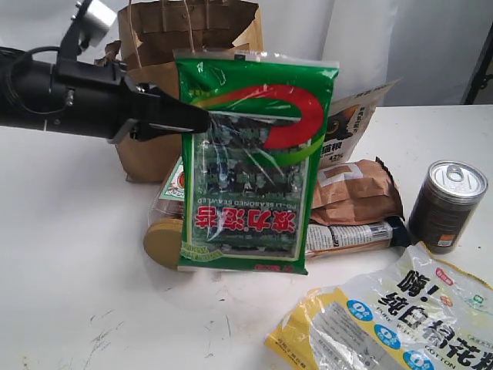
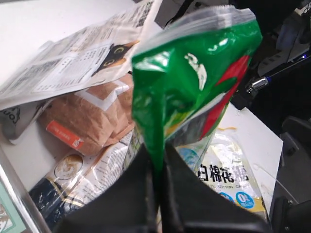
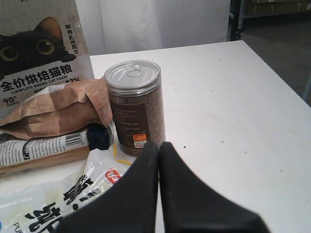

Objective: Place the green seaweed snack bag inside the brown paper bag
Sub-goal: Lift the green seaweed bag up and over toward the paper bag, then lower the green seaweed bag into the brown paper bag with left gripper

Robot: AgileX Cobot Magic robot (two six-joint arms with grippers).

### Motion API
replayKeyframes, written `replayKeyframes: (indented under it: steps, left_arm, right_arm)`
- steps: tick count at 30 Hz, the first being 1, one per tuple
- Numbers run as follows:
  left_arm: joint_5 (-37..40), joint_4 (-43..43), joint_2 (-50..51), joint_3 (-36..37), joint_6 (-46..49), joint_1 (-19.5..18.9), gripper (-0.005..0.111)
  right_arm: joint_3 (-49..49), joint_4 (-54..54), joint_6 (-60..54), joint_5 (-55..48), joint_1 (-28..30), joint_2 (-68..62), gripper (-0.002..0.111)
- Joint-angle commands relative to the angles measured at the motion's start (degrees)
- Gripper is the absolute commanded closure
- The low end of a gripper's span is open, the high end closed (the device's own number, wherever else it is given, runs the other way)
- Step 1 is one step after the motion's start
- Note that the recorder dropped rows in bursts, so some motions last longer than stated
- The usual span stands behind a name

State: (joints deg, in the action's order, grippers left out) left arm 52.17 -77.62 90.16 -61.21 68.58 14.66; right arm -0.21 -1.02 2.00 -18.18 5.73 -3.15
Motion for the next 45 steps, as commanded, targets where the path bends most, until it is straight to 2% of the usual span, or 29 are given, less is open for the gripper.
replayKeyframes:
  steps: [1, 8, 11, 14, 24, 32, 34, 36, 38, 43, 45]
  left_arm:
    - [0.1, -0.5, -5.5, -0.5, -1.3, 0.2, 0.107]
    - [-4.4, -1.1, -14.0, -0.5, -2.6, 0.2, 0.107]
    - [-4.3, 0.7, -17.0, -0.5, -3.5, -1.3, 0.107]
    - [-4.2, 2.8, -20.8, -0.5, -5.7, -5.1, 0.107]
    - [-0.7, 1.6, -29.8, -0.5, -7.2, -18.6, 0.107]
    - [-1.1, -6.7, -30.8, -0.5, -5.7, -23.3, 0.107]
    - [-3.3, -8.8, -30.8, -1.0, -4.9, -25.1, 0.107]
    - [-5.0, -8.6, -29.8, -4.9, -4.7, -28.0, 0.107]
    - [-5.1, -8.8, -28.2, -8.3, -4.7, -29.3, 0.107]
    - [-7.9, -11.1, -19.5, -19.7, -5.6, -29.5, 0.107]
    - [-9.6, -14.6, -13.2, -27.3, -5.5, -29.5, 0.107]
  right_arm:
    - [0.2, 0.0, 0.1, 0.7, -0.1, 0.2, 0.108]
    - [0.2, 0.0, 0.1, 0.7, -0.1, 0.2, 0.108]
    - [0.2, 0.0, 0.1, 0.7, -0.1, 0.2, 0.108]
    - [0.2, 0.0, 0.1, 0.7, -0.1, 0.2, 0.108]
    - [0.2, 0.0, 0.1, 0.7, -0.1, 0.2, 0.108]
    - [0.2, 0.0, 0.1, 0.7, -0.1, 0.2, 0.108]
    - [0.2, 0.0, 0.1, 0.7, -0.1, 0.2, 0.108]
    - [0.2, 0.0, 0.1, 0.7, -0.1, 0.2, 0.108]
    - [0.2, 0.0, 0.1, 0.7, -0.1, 0.2, 0.108]
    - [0.2, 0.0, 0.1, 0.7, -0.1, 0.2, 0.108]
    - [0.2, 0.0, 0.1, 0.7, -0.1, 0.2, 0.108]
